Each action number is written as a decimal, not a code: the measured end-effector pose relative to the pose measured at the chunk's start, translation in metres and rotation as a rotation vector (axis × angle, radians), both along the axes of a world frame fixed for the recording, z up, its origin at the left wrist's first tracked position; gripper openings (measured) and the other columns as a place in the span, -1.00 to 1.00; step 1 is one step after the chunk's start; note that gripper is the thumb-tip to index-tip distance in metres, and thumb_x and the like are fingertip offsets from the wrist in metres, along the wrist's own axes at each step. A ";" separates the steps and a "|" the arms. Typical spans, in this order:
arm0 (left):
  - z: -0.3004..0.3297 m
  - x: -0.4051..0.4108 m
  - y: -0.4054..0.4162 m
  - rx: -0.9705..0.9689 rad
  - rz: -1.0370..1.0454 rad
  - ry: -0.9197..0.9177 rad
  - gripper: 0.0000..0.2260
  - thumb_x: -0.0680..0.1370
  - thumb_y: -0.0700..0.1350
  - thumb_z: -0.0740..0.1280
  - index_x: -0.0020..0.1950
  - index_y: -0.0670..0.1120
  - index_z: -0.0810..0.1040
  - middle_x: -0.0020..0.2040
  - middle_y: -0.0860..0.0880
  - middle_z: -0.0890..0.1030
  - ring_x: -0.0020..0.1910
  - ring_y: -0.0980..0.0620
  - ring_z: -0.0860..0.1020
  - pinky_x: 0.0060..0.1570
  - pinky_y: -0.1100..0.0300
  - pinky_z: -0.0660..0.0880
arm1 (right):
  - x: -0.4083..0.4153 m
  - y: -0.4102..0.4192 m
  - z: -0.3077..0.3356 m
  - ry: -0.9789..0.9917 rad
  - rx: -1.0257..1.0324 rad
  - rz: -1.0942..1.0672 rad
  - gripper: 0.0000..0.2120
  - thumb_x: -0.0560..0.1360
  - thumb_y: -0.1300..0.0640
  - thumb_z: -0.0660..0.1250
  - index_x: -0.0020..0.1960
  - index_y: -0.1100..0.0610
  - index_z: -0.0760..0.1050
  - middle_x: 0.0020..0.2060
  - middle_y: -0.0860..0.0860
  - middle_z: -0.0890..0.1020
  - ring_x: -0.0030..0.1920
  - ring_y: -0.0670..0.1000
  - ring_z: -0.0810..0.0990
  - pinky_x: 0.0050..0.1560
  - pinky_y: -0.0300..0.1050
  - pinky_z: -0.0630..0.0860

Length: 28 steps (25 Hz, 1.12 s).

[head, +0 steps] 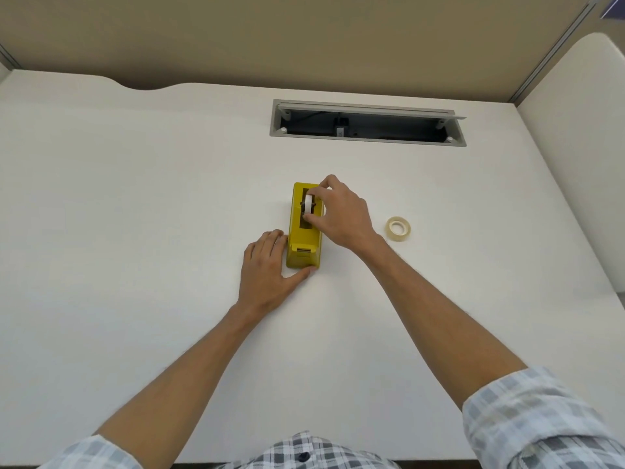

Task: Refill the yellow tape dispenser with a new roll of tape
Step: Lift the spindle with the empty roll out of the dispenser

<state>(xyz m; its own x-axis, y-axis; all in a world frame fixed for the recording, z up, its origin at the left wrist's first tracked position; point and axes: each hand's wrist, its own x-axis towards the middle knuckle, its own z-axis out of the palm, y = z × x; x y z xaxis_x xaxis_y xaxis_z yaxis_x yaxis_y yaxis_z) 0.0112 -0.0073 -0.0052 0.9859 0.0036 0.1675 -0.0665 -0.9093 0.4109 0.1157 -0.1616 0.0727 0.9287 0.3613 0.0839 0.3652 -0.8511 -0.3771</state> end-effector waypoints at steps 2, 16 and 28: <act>0.000 0.000 0.000 -0.001 0.005 -0.001 -0.29 0.44 0.38 0.25 0.33 -0.15 0.46 0.36 -0.10 0.50 0.39 -0.09 0.42 0.34 -0.02 0.35 | 0.002 0.001 0.001 -0.008 -0.008 0.005 -0.59 0.45 -0.08 0.43 0.26 0.03 0.55 0.14 -0.02 0.52 0.05 0.03 0.55 -0.18 -0.13 0.38; 0.000 0.000 0.001 -0.006 -0.006 -0.003 -0.30 0.44 0.39 0.24 0.33 -0.13 0.45 0.36 -0.09 0.49 0.38 -0.08 0.41 0.33 0.00 0.33 | -0.003 0.001 0.006 -0.005 0.039 0.017 -0.56 0.49 -0.07 0.42 0.32 0.03 0.48 0.13 -0.04 0.64 0.08 0.03 0.60 0.01 -0.03 0.52; 0.004 -0.004 0.013 -0.211 -0.042 0.069 -0.35 0.41 0.10 0.31 0.45 -0.14 0.37 0.45 -0.08 0.40 0.47 -0.05 0.32 0.46 0.03 0.24 | -0.011 -0.001 0.017 0.067 0.144 0.003 -0.57 0.48 -0.01 0.45 0.31 0.05 0.51 0.02 -0.01 0.69 0.00 0.04 0.64 0.06 0.04 0.58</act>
<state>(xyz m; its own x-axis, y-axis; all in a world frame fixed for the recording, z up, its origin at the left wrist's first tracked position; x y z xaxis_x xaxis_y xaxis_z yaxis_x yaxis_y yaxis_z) 0.0073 0.0061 -0.0009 0.9949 -0.0096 0.0999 -0.0677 -0.7996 0.5968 0.1051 -0.1625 0.0896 0.9329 0.3525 0.0732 0.3376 -0.7857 -0.5184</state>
